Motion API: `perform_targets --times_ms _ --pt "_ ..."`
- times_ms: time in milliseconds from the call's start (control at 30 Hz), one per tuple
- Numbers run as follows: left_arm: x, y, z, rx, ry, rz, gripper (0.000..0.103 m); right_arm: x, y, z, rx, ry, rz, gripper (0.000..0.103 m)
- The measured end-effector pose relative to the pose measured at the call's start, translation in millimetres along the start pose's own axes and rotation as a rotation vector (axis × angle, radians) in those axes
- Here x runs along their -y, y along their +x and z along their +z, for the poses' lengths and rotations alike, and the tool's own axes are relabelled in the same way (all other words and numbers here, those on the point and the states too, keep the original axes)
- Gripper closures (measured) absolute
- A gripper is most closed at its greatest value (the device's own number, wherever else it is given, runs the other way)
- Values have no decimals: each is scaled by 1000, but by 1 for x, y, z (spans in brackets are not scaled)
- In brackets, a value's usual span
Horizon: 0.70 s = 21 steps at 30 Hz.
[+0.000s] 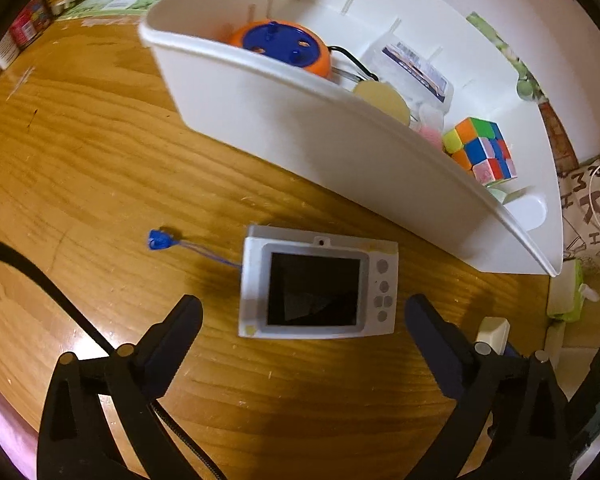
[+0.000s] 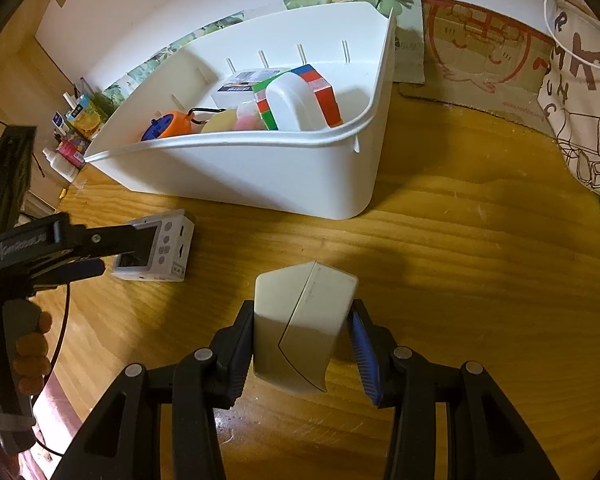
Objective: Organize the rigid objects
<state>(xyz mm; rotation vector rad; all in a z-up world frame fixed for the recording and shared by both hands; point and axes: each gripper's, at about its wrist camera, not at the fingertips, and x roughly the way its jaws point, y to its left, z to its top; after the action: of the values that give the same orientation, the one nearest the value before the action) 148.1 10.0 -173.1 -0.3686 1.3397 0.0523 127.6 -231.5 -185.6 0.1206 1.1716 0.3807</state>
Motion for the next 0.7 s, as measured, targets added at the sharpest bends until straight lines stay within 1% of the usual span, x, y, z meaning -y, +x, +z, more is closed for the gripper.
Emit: perform_targets --times_ms 233,400,467,600,700 --pt "21 19 15 -61 27 39 1 2 4 0 -16 6 25 57" --pt "30 37 19 -101 48 95 1 1 6 1 -26 0 36 57" --pt "32 43 19 -117 51 107 1 0 7 1 -29 -4 41 57" --pt "41 48 21 -110 88 145 1 -3 7 1 -33 -19 48 57" --pt "47 53 22 -125 113 180 1 -7 8 1 -36 -36 47 57"
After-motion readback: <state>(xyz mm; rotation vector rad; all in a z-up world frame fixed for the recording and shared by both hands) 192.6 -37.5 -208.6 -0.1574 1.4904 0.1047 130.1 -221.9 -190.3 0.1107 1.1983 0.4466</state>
